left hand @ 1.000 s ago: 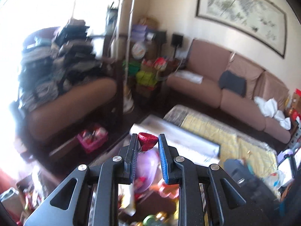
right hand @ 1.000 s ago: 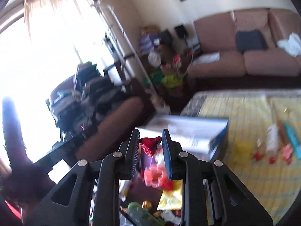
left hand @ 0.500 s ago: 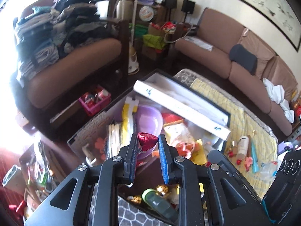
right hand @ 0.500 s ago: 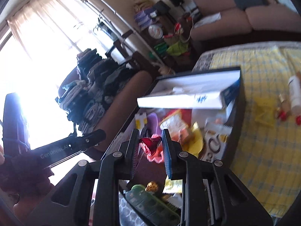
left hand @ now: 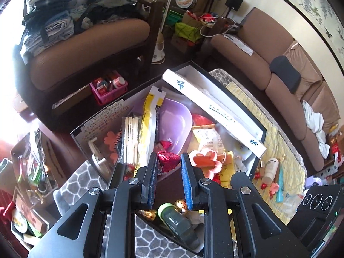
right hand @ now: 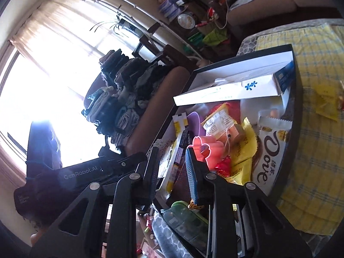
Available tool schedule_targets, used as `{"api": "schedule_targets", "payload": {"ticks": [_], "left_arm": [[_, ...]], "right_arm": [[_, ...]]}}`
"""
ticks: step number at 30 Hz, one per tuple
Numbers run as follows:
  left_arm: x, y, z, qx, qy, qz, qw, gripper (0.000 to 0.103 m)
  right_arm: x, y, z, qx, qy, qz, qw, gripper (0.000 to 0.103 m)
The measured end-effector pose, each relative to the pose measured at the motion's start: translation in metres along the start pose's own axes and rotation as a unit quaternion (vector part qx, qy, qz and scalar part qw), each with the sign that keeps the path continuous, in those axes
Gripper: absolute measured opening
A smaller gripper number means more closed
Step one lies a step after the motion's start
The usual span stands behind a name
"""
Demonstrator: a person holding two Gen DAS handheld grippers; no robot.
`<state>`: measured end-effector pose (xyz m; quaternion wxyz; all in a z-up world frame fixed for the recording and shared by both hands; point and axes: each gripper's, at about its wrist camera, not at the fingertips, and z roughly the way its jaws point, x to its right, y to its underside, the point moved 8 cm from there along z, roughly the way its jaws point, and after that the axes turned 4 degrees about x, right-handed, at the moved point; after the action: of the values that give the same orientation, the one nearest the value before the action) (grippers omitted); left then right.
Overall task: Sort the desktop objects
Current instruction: 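Carry both red candies over the black box and open both grippers, then move both grippers back to the yellow cloth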
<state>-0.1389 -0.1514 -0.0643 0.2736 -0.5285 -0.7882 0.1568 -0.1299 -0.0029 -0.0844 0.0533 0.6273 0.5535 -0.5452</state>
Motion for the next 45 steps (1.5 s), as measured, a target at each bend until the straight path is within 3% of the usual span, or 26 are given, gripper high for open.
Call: {"api": "schedule_targets", "payload": {"ticks": [3, 7, 9, 14, 20, 24, 26, 29, 33, 36, 38, 41, 43, 45], "left_arm": [[-0.002, -0.001, -0.002, 0.003, -0.006, 0.0, 1.0, 0.021], [-0.004, -0.002, -0.003, 0.006, -0.016, -0.002, 0.9999, 0.033], [-0.005, -0.003, -0.005, 0.009, -0.023, -0.002, 0.9997, 0.053], [-0.004, -0.009, -0.015, 0.032, -0.038, 0.006, 0.9988, 0.083], [0.003, -0.009, -0.016, 0.03, -0.028, 0.003, 0.9991, 0.086], [0.02, -0.001, -0.017, 0.027, -0.02, 0.007, 0.9994, 0.086], [0.045, 0.004, -0.019, 0.028, 0.003, 0.032, 0.9991, 0.086], [0.092, 0.017, -0.021, 0.025, 0.049, 0.088, 0.9946, 0.088], [0.147, 0.043, -0.014, 0.007, 0.096, 0.136, 0.986, 0.09], [0.182, 0.079, -0.003, -0.037, 0.12, 0.187, 0.9743, 0.091], [0.205, 0.099, 0.006, -0.059, 0.132, 0.217, 0.9654, 0.091], [0.228, 0.124, 0.019, -0.079, 0.121, 0.241, 0.9596, 0.091], [0.242, 0.139, 0.029, -0.089, 0.11, 0.266, 0.9535, 0.091], [0.259, 0.158, 0.042, -0.121, 0.121, 0.281, 0.9444, 0.091]], "right_arm": [[0.001, -0.002, -0.005, 0.006, 0.007, -0.002, 1.0, 0.024], [0.007, -0.005, -0.009, 0.014, 0.014, 0.008, 1.0, 0.026], [0.012, -0.006, -0.013, 0.017, 0.017, 0.016, 1.0, 0.028], [0.022, -0.008, -0.018, 0.023, 0.024, 0.031, 0.999, 0.033], [0.034, -0.011, -0.025, 0.029, 0.031, 0.05, 0.998, 0.039], [0.046, -0.018, -0.036, 0.042, 0.039, 0.061, 0.996, 0.058], [0.055, -0.022, -0.043, 0.041, 0.05, 0.055, 0.996, 0.065], [0.084, -0.032, -0.073, 0.068, 0.108, 0.056, 0.99, 0.07], [0.14, -0.037, -0.131, 0.113, 0.162, 0.105, 0.975, 0.07], [0.179, -0.037, -0.173, 0.126, 0.206, 0.117, 0.963, 0.07], [0.214, -0.037, -0.214, 0.134, 0.265, 0.12, 0.947, 0.07], [0.248, -0.034, -0.269, 0.148, 0.329, 0.129, 0.924, 0.07], [0.267, -0.021, -0.312, 0.166, 0.382, 0.145, 0.897, 0.071], [0.284, -0.008, -0.343, 0.192, 0.407, 0.183, 0.874, 0.072]]}}
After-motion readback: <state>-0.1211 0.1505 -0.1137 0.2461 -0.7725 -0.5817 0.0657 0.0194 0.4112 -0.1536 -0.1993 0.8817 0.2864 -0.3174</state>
